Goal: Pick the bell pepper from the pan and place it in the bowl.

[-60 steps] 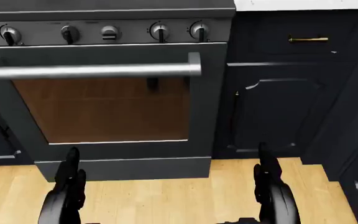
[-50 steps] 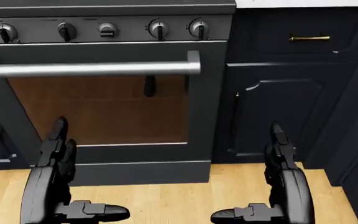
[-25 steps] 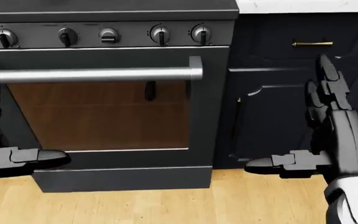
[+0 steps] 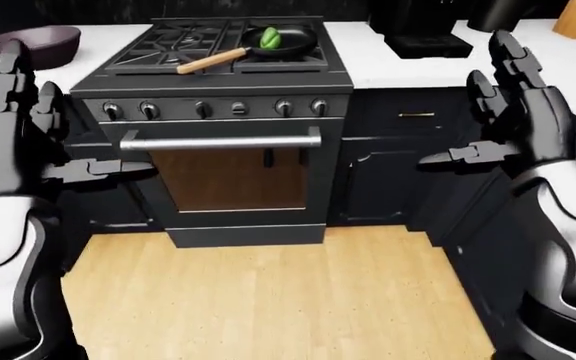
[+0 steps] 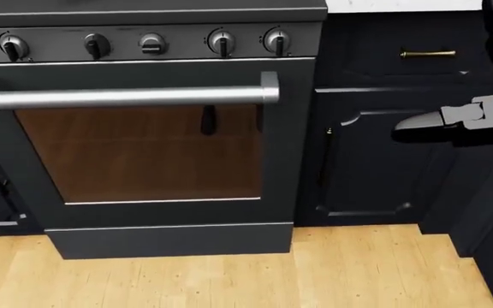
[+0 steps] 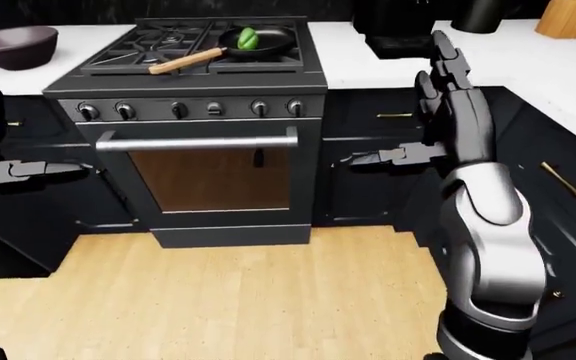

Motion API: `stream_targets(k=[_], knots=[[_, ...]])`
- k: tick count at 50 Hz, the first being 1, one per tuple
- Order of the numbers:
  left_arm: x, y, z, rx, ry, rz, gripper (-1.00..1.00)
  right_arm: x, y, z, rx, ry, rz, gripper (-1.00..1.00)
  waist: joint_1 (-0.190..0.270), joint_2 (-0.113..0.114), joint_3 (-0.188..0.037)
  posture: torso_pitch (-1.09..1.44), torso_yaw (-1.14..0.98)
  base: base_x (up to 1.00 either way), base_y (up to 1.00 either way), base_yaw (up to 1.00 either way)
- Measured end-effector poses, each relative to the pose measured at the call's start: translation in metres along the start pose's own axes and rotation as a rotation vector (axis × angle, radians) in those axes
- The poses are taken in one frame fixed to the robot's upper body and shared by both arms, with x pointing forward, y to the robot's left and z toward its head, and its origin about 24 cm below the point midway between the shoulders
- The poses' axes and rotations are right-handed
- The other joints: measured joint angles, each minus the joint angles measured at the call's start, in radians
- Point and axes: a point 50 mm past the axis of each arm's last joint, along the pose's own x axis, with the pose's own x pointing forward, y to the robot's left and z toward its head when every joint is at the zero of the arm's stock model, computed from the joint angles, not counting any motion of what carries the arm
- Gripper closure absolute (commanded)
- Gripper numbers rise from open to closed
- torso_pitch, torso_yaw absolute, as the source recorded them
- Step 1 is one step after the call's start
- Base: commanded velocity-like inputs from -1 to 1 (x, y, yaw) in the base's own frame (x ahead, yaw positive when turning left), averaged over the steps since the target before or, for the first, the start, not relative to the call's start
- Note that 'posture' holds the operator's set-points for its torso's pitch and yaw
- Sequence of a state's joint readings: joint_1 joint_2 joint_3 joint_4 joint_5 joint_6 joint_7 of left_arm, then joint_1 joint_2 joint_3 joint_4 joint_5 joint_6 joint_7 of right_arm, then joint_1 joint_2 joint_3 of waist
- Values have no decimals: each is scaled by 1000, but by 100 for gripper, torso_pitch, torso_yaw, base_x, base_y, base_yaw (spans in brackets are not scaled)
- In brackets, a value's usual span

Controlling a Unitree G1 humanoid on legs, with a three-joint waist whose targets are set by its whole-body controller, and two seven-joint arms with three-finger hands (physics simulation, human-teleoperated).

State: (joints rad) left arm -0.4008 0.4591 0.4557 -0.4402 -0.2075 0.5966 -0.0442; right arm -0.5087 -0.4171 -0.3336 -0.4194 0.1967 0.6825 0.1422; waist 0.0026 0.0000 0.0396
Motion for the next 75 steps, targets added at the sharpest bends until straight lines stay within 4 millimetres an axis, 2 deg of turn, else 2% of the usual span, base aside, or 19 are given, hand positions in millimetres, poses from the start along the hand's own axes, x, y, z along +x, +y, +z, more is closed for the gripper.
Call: stream_targets(k=[14,21,23,27,31,33,35,39,43,46,52,56,58,60,64,68,72,73,75], knots=[[6,19,36,19,-84,48,-100,9,-9,34,-34,-78,4,-100,-3,3,7,0,0,8,0,0],[9,16,37,17,-82,27,-100,10,-18,39,-50,-74,-23,-100,-11,60,11,0,0,15,0,0],[9,20,35,17,-74,43,-100,10,-14,38,-49,-74,-3,-100,-2,45,20,0,0,16,0,0],[10,26,29,15,-43,77,-100,13,-6,35,-49,-56,44,-100,2,44,9,0,0,16,0,0],[9,29,35,16,-75,84,-100,12,-9,41,-59,-77,35,-100,8,-1,8,0,0,16,0,0],[10,29,36,15,-79,83,-100,12,-10,43,-66,-88,29,-100,10,-39,2,0,0,16,0,0],[11,25,28,1,-55,65,-100,13,-14,37,-67,-70,14,-100,-5,-22,10,0,0,16,0,0],[14,23,8,-11,20,43,-100,15,-17,24,-70,-13,4,-100,-11,-21,11,0,0,16,0,0],[14,29,4,-8,30,70,-100,17,-18,29,-79,-28,8,-100,-11,26,23,0,0,15,0,0],[14,31,9,-2,9,76,-100,17,-18,33,-85,-41,9,-100,-15,80,9,0,0,16,0,0],[12,36,6,-2,27,100,-100,17,-9,28,-80,-21,63,-100,3,51,6,0,0,15,1,0],[12,36,12,1,3,99,-100,16,-13,35,-91,-50,46,-100,8,-5,12,0,0,16,7,0],[12,36,15,1,-6,98,-100,15,-13,37,-97,-61,44,-100,9,-47,5,0,0,15,9,0],[11,32,12,-9,-2,85,-100,14,-16,35,-98,-52,35,-100,-7,-33,11,0,0,16,13,0],[12,28,5,-16,39,58,-100,15,-18,28,-95,-9,27,-100,-14,-35,4,0,0,16,17,0],[12,31,13,-10,3,72,-100,13,-17,36,-107,-43,34,-100,-13,7,11,0,0,16,17,0],[12,31,19,-7,-23,75,-100,15,-17,40,-111,-54,35,-100,-23,76,3,0,0,15,18,0],[12,33,20,-5,-25,79,-100,16,-16,40,-109,-58,39,-100,-18,83,-2,0,0,14,20,0],[11,37,16,-8,-9,97,-100,15,-10,35,-104,-44,63,-100,-5,70,10,0,0,14,18,0]])
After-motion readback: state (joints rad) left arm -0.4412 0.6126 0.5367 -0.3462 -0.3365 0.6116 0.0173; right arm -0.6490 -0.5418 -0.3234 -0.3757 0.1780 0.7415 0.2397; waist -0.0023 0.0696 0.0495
